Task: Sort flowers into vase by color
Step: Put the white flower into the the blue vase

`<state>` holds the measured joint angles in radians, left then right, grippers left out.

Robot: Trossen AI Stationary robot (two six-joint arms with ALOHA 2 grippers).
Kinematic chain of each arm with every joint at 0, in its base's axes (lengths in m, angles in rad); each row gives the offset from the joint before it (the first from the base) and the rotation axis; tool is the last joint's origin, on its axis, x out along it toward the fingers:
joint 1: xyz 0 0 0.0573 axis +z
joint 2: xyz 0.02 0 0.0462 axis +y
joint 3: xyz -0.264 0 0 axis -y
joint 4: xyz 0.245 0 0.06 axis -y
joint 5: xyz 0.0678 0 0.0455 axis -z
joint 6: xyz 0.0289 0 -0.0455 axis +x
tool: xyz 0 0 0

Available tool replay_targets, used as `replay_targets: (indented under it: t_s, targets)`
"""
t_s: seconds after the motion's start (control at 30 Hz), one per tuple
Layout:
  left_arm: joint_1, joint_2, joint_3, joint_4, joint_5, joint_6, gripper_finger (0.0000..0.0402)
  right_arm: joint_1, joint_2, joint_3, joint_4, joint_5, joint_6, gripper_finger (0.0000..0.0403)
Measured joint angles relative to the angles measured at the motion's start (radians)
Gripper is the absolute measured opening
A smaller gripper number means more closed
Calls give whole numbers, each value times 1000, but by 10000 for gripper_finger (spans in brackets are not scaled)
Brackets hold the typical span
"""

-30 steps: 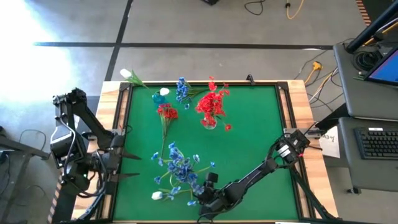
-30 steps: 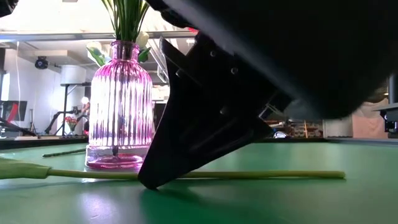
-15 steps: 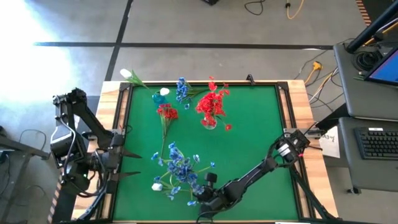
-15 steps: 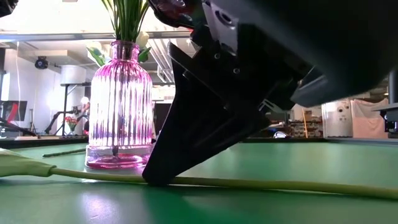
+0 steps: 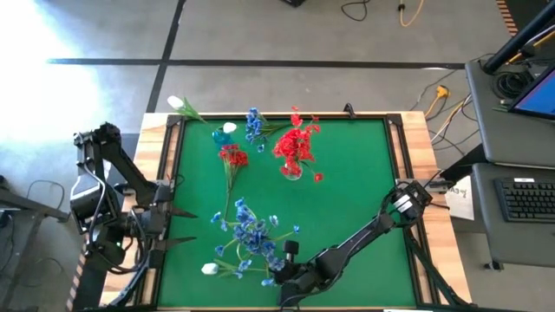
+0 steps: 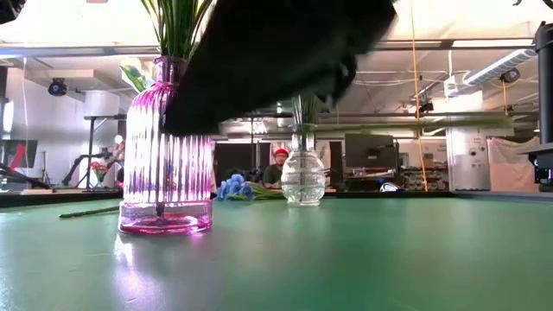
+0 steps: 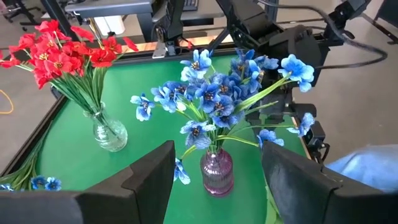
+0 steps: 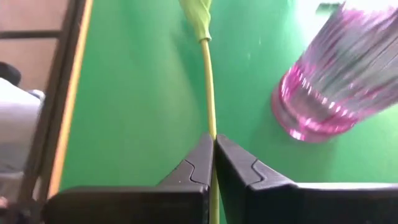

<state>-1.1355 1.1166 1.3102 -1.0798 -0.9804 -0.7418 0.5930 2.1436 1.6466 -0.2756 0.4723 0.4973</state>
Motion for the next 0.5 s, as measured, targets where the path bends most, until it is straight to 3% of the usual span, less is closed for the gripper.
replay_targets:
  t_s: [0.3,0.5]
  targets:
    - [0,-16,20,-1,-5,76,223,5,-24,0,157,25,-126,9]
    - [0,-35,177,0,-6,247,223,15,-65,0,218,17,-202,9]
